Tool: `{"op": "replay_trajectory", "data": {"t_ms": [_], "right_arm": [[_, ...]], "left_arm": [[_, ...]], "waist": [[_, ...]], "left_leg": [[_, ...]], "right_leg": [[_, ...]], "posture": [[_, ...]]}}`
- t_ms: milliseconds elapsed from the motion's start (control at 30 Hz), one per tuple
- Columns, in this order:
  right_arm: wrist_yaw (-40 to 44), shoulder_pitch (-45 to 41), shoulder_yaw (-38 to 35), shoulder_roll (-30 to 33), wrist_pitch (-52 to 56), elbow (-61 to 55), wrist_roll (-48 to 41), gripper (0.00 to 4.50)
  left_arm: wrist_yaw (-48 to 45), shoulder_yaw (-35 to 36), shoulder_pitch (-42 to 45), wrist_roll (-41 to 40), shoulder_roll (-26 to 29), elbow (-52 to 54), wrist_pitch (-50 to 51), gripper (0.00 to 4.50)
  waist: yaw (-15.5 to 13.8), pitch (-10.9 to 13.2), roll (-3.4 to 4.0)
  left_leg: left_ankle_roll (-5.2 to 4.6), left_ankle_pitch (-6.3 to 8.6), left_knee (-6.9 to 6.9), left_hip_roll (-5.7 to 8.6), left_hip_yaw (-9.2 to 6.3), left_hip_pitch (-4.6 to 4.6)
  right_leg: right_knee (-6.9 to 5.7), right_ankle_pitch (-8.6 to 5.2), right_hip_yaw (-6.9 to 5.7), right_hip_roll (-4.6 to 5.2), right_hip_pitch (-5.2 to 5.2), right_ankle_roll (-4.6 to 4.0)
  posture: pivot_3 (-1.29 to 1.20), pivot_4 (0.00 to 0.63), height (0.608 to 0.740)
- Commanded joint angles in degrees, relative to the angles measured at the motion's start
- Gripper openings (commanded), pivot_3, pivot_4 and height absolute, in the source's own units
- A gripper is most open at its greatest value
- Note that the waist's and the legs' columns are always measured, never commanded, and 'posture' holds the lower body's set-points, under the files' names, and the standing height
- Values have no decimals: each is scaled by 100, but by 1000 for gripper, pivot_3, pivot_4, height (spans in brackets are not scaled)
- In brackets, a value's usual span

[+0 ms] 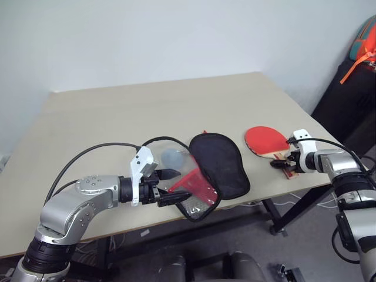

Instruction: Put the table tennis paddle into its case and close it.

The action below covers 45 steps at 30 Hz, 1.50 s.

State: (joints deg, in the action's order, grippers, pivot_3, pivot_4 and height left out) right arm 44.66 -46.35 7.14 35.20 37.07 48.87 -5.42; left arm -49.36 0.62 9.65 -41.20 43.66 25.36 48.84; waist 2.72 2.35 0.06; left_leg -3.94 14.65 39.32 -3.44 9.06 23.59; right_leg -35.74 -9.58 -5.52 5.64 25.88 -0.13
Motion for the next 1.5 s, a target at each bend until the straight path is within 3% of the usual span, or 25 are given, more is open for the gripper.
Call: {"op": "replay_trajectory", "data": {"t_ms": [33, 333, 400, 667, 933, 1133, 1267, 1500], "right_arm": [[-92, -180, 15, -84, -267, 199, 215, 4442], [-60, -303, -18, -237, -443, 432, 372, 1596], [-83, -280, -43, -244, -419, 417, 390, 1196], [-106, -251, -560, -113, 246, -457, 28, 1196], [-886, 45, -1083, -472, 1734, -2918, -379, 1196], [-1823, 147, -1323, -1473, 3105, -4500, -645, 1196], [-2599, 38, -1795, -2694, 3870, -4907, -845, 1196], [-2913, 461, -1468, -3123, 4277, -5471, -897, 1196]], "left_arm": [[-6, 45, 59, 17, 73, 98, -6, 4500], [-21, -101, -12, 381, 147, 61, -288, 4500], [-61, -159, 4, 522, 138, 41, -439, 4500], [-201, -176, 120, 673, 137, -181, -582, 4500], [-340, -253, 307, 738, 95, -439, -556, 4500], [-538, -160, 458, 802, 226, -579, -605, 4500], [-625, 54, 276, 828, 461, -590, -567, 4500], [-603, 143, 187, 836, 510, -610, -570, 4500]], "waist": [[17, -1, -1], [26, -2, -2], [25, -2, -2], [25, 1, 3], [21, 3, 8], [24, 3, 9], [23, 2, 7], [-10, 1, 5]], "left_leg": [[0, 0, 0, -1, 0, -2], [2, 0, 0, -2, -4, -8], [3, 0, 0, -3, -3, -8], [4, 0, -1, -3, 0, -5], [4, 0, -4, -11, 1, 4], [17, -5, -10, -15, 7, 16], [31, -4, -13, -27, 7, 18], [37, -7, -14, -29, 0, 31]], "right_leg": [[0, 0, 0, -1, -2, 0], [1, 0, 0, -4, -7, -1], [1, 0, 0, -4, -7, -1], [-1, 0, 2, -4, -2, -1], [-4, 0, 5, -1, 11, 0], [-12, 3, 11, -15, 33, -5], [-10, 4, 11, -30, 37, -7], [-5, 5, 7, -33, 43, -10]], "posture": [[0, 0, 724], [0, 0, 724], [0, 0, 724], [0, 0, 724], [0, 0, 724], [0, 0, 724], [0, 0, 724], [0, 0, 724]]}}
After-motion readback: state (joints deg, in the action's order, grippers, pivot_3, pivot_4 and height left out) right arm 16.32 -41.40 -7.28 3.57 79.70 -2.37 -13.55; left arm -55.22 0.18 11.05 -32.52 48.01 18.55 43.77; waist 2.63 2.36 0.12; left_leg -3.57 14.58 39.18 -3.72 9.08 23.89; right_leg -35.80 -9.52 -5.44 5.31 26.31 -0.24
